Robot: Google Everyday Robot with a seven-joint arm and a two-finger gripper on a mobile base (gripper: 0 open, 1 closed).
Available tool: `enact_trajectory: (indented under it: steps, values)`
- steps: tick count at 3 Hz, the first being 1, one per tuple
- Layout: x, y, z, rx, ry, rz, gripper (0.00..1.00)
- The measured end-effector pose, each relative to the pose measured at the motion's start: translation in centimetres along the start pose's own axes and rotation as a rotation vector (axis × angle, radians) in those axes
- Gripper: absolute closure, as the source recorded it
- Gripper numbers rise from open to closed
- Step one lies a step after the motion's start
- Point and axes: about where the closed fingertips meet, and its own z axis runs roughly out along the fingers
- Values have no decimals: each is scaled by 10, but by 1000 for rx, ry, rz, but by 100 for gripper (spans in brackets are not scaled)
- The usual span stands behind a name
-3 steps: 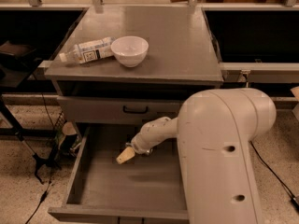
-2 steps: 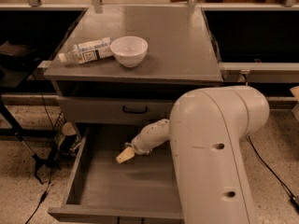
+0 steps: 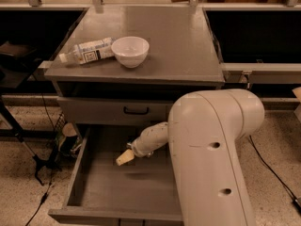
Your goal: Pick redbull can from middle drawer and place on counter
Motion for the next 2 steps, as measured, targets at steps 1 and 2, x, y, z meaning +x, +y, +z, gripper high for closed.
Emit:
enact_trajectory:
  steps: [1, 2]
  values:
    - [2, 1, 5, -10, 13, 3, 16]
    - [4, 1, 10, -21, 33, 1, 40]
